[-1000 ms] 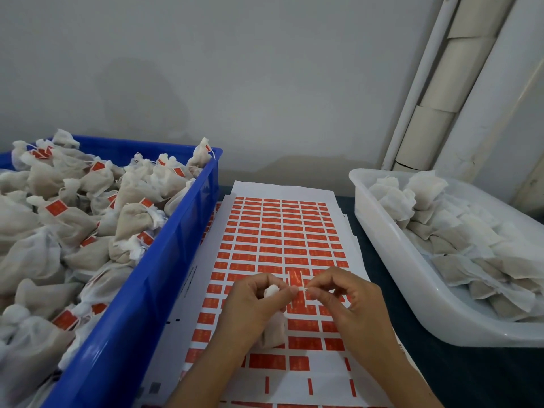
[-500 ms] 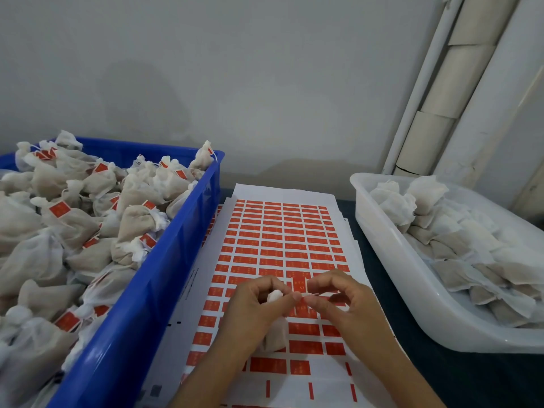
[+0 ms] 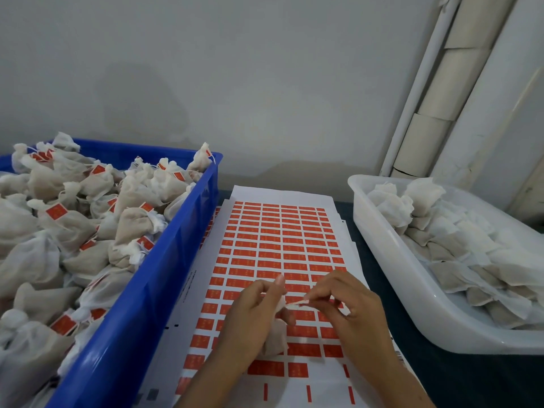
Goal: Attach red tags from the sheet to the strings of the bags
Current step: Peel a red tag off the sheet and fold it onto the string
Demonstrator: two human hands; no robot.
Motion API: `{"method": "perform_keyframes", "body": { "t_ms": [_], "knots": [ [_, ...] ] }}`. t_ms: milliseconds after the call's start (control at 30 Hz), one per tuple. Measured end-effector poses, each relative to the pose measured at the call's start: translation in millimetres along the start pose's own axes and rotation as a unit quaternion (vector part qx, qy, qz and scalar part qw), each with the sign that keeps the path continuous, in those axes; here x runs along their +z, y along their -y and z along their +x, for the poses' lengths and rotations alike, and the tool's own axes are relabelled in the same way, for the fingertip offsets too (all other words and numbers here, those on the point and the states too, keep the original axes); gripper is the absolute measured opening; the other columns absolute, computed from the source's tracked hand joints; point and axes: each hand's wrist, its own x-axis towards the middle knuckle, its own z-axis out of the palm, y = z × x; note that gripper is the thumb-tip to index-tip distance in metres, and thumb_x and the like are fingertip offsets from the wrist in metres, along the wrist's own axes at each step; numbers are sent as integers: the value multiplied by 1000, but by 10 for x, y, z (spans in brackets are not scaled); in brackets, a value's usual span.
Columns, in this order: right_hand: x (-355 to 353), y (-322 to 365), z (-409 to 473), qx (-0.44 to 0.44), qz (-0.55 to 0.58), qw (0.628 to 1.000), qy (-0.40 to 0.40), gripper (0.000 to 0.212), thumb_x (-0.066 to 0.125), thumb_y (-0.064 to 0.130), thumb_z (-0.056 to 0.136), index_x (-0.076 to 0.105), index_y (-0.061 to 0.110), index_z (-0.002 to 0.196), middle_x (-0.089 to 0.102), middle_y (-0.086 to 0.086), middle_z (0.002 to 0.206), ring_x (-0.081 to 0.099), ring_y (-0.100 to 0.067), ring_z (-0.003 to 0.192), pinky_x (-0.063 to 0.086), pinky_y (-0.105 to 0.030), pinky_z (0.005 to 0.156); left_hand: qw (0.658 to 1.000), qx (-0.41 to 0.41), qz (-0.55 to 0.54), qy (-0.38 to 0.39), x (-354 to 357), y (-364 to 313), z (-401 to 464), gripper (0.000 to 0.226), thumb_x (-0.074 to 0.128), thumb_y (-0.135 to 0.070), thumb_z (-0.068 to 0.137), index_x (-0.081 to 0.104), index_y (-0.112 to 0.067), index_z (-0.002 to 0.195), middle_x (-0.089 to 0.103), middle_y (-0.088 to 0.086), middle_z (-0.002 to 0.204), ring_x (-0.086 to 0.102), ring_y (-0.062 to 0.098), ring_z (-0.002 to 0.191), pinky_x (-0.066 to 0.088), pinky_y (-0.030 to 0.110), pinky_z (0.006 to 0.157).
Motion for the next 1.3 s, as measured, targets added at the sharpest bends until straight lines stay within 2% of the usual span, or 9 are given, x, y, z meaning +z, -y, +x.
{"method": "perform_keyframes", "body": {
  "t_ms": [133,233,333,500,600,700,967,1167,1300],
  "knots": [
    [-60,9,5,-95,-25,993,-61,47,42,42,94,72,14,72,70,3,75,62,-4,79,48,-10,81,998,-56,-28,19,-56,-118,-30,35,50,-45,88,58,-29,58,50,-27,36,49,6,59,30,13,51],
    [-74,1,6,-140,-77,985,-58,49,41,44,94,73,15,73,71,2,76,64,-6,77,47,-17,84,995,-47,-53,64,-64,-105,-28,38,64,-33,82,67,-29,44,60,-26,49,54,6,65,34,13,54],
    [-77,4,13,-156,-84,982,-61,41,40,44,94,71,19,82,72,2,79,65,-7,78,51,-20,82,993,-11,-73,88,-115,-82,-43,26,69,-28,79,70,-32,53,67,-18,64,61,4,70,37,15,61],
    [-50,41,13,-82,8,993,-85,31,42,44,93,65,22,92,68,5,89,59,-7,93,41,-10,93,993,14,-82,82,-130,-93,-42,16,68,-26,79,69,-26,63,68,-15,66,58,-10,66,39,9,58],
    [-1,60,-11,-48,13,997,-65,20,49,44,89,52,30,104,59,15,101,56,-5,98,48,-18,88,993,10,-89,71,-128,-102,-59,15,67,-26,81,69,-24,66,68,-16,67,58,-12,69,37,11,60],
    [31,96,-25,16,43,997,-63,44,65,29,72,46,40,110,50,28,108,59,1,94,46,-13,80,994,-7,-105,44,-125,-97,-67,18,66,-25,82,69,-24,64,68,-18,68,61,1,73,37,14,61],
    [3,50,-32,-40,14,999,-34,10,61,30,76,59,32,86,52,15,101,51,-2,98,37,-9,96,993,-20,-106,42,-104,-126,-87,18,66,-25,83,68,-23,65,67,-15,64,60,10,74,40,17,62],
    [-13,76,-2,75,131,988,-12,21,60,23,78,57,40,90,57,27,104,54,3,100,37,-2,88,988,-2,-124,88,-114,-125,-88,11,65,-26,82,69,-22,73,68,-5,63,62,1,58,43,4,47],
    [-16,105,2,122,168,978,6,9,56,29,80,59,34,71,58,24,101,56,1,95,39,-2,81,992,9,-84,91,-116,-111,-75,8,68,-26,79,69,-23,71,69,-11,66,62,-3,65,42,5,50]
  ]
}}
